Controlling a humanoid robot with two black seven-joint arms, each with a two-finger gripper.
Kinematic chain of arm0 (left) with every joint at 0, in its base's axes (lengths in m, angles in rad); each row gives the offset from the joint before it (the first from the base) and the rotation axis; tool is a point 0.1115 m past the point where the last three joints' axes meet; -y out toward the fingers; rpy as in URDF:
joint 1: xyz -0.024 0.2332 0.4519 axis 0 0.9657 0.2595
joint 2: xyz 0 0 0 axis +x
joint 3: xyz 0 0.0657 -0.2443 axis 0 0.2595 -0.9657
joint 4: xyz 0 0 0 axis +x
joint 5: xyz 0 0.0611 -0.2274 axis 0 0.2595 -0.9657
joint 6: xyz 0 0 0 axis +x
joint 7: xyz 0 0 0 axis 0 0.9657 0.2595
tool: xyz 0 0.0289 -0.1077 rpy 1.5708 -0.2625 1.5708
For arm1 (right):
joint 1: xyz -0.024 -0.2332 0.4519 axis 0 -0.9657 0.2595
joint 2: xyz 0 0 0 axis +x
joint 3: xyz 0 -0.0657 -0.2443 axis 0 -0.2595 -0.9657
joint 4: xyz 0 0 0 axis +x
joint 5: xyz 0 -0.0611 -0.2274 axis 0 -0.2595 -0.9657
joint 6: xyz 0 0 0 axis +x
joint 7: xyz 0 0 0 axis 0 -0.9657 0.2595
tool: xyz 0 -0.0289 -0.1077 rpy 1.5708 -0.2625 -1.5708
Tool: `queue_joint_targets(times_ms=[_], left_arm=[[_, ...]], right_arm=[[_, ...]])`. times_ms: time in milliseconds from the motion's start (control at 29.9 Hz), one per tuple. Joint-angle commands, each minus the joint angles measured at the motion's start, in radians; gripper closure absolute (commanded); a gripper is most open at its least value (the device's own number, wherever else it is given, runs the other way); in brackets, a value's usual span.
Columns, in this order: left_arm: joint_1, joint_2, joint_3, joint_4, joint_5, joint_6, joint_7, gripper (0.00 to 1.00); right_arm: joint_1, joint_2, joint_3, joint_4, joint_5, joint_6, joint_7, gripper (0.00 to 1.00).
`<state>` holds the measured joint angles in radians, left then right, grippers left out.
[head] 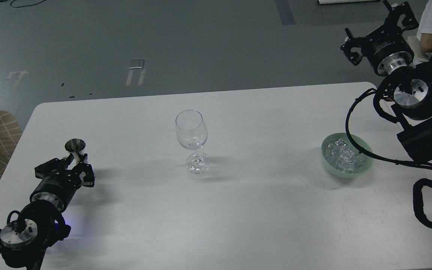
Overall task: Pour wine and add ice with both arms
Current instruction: 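Lift the jigger upright off the table with the left gripper, then carry the jigger with the left gripper above the wine glass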
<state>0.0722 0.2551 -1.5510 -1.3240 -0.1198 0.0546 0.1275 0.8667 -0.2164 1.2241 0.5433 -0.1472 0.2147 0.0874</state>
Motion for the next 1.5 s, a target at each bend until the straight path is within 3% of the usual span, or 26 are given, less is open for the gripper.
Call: queue_joint_targets(times_ms=[0,1003,1471], left_arm=[[0.001,0.0,0.0,-0.003,-0.001,-0.006,0.001,0.73],[-0.002,-0.019,-0.008,-0.04,-0.035,-0.076,0.003,0.74],[0.004,-0.03,0.005,-0.102,-0.035,-0.09,0.029,0.77]], right_arm=[[0.0,0.0,0.0,0.0,0.001,0.0,0.0,0.0],[-0.003,-0.001,-0.003,0.004,-0.002,0.0,-0.002,0.0],[-0.005,0.0,-0.003,0.003,-0.003,0.0,-0.002,0.0]])
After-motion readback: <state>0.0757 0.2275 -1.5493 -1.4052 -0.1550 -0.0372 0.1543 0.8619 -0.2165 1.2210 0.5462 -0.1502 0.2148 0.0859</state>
